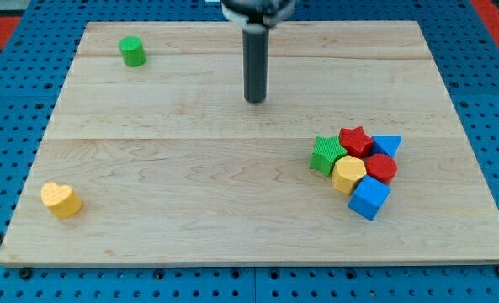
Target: Move the green circle into the green star
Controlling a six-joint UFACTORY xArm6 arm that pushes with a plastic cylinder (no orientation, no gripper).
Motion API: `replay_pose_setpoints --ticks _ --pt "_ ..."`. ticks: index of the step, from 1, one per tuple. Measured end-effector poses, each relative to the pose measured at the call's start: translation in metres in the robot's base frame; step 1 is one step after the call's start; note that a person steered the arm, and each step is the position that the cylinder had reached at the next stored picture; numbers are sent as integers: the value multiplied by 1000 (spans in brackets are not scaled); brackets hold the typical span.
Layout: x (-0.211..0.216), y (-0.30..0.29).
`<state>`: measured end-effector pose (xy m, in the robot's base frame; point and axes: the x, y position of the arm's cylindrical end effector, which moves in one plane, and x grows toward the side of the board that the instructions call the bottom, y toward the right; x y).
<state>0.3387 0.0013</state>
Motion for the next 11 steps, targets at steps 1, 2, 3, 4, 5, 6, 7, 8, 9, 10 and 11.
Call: replay_pose_setpoints --ticks 1,2,3,4,5,6,7,8,9,10,11 --pt "-80 -45" --pt "-119 -122" --pt "-123 -194" --pt "-89 -198" --pt "-48 -138" --pt "-33 -131" --pt "-60 -158" --pt "-60 -204" --pt "-24 -143" --pt "24 -56" --pt "-16 -86"
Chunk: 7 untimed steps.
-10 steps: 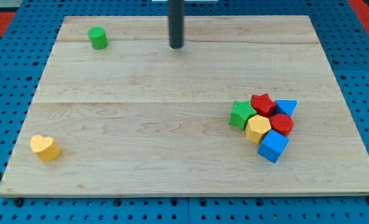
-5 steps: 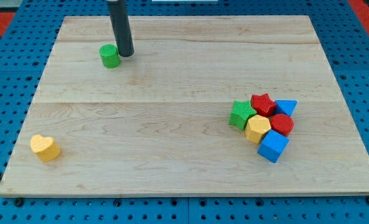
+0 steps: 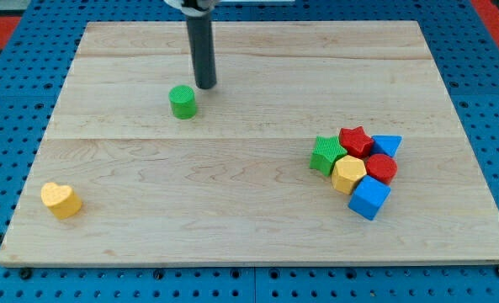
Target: Move the green circle into the green star
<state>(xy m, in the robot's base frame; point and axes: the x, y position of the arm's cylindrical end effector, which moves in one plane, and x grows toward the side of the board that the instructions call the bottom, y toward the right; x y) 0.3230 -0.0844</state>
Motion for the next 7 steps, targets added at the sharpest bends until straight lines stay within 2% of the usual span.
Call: replay_pose_setpoints --ticks 1,2,3,4,5,7 --pt "3 -63" --pt "54 -51" --pt "59 76" --pt "51 77" --pt "81 103" --pt "52 144"
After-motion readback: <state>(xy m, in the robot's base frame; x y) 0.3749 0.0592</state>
